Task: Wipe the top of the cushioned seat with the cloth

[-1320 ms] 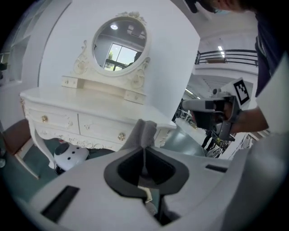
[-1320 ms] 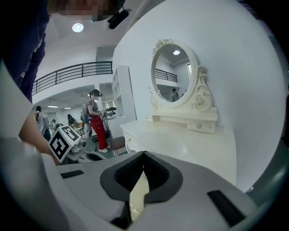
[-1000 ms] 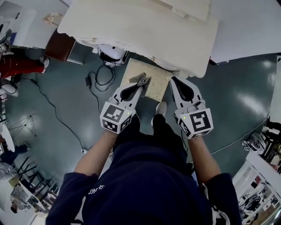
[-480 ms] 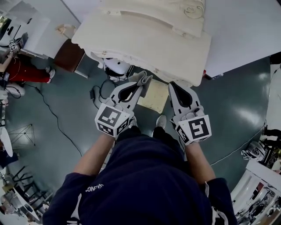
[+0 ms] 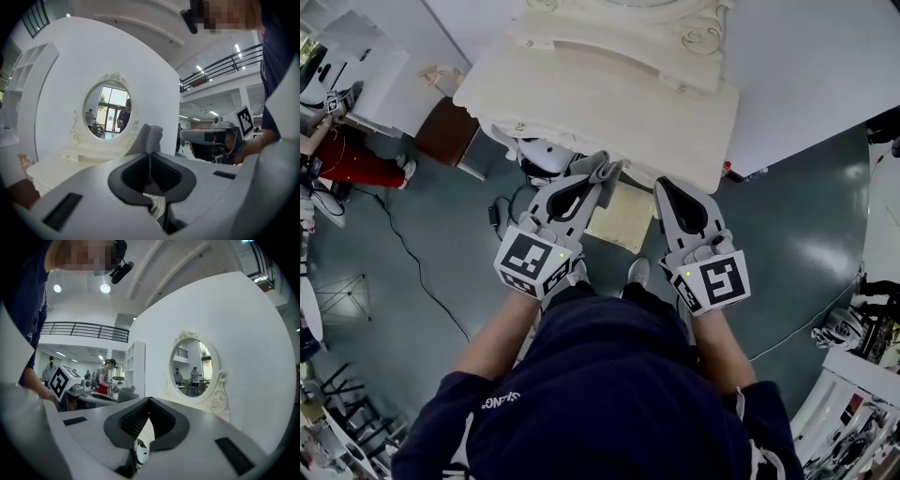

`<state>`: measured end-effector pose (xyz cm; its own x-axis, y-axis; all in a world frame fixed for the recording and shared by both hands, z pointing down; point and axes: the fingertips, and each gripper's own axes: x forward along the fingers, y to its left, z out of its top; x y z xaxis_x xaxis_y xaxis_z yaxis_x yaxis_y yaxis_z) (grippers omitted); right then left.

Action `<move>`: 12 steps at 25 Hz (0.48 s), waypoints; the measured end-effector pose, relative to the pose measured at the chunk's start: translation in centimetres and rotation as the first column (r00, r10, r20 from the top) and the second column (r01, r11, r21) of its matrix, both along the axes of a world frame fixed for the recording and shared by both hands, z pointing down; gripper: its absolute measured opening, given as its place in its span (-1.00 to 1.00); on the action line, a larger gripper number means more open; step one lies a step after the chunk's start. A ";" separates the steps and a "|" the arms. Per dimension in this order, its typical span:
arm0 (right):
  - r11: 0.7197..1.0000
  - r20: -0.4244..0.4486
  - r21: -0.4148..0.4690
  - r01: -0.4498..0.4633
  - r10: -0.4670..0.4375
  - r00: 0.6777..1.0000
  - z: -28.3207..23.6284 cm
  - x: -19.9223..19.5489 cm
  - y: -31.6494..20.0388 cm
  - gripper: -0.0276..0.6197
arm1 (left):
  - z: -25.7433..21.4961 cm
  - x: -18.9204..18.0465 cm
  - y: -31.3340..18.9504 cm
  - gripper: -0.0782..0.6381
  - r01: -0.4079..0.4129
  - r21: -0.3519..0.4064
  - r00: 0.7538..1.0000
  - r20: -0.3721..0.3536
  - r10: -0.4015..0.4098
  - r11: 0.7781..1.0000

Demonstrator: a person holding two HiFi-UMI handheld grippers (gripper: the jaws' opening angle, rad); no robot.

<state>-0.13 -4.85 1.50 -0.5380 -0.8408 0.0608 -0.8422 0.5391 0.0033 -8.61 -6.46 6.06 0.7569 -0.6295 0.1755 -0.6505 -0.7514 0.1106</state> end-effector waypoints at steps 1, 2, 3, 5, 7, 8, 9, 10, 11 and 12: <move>1.000 0.000 0.003 0.002 -0.002 1.000 -0.2 -0.1 -0.1 -0.85 | -0.3 0.0 -0.1 -0.72 0.000 0.006 1.000 -0.002 0.000 1.000; 1.000 0.000 0.005 0.005 -0.005 1.000 -0.3 -0.1 -0.2 -0.85 | -0.5 -0.1 -0.2 -0.72 0.001 0.010 1.000 -0.005 -0.001 1.000; 1.000 0.000 0.006 0.007 -0.007 1.000 -0.4 -0.1 -0.2 -0.85 | -0.6 -0.1 -0.3 -0.72 0.004 0.013 1.000 -0.007 -0.004 1.000; 1.000 0.000 0.008 0.007 -0.007 1.000 -0.5 0.0 -0.4 -0.85 | -0.7 -0.2 -0.5 -0.72 0.012 0.016 1.000 -0.010 -0.012 1.000; 1.000 0.000 0.009 0.006 -0.006 1.000 -0.5 0.1 -0.5 -0.85 | -0.7 -0.3 -0.7 -0.72 0.018 0.018 1.000 -0.011 -0.017 1.000; 1.000 0.000 0.008 0.006 -0.006 1.000 -0.5 0.0 -0.6 -0.85 | -0.7 -0.4 -0.8 -0.72 0.019 0.019 1.000 -0.010 -0.019 1.000; 1.000 0.000 0.007 0.007 -0.007 1.000 -0.5 0.0 -0.7 -0.85 | -0.7 -0.5 -0.9 -0.72 0.020 0.019 1.000 -0.010 -0.020 1.000; 1.000 0.001 0.006 0.007 -0.007 1.000 -0.5 -0.1 -0.7 -0.85 | -0.7 -0.6 -1.0 -0.72 0.022 0.018 1.000 -0.010 -0.022 1.000; 1.000 0.001 0.004 0.008 -0.008 1.000 -0.5 -0.2 -0.8 -0.85 | -0.8 -0.7 -1.1 -0.72 0.024 0.017 1.000 -0.010 -0.024 1.000; 1.000 0.001 0.003 0.009 -0.009 1.000 -0.4 -0.3 -0.9 -0.85 | -0.8 -0.8 -1.2 -0.72 0.025 0.017 1.000 -0.011 -0.025 1.000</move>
<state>-0.39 -5.79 1.09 -0.5455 -0.8361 0.0577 -0.8374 0.5466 0.0038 -9.36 -7.70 5.27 0.7426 -0.6512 0.1566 -0.6681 -0.7367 0.1045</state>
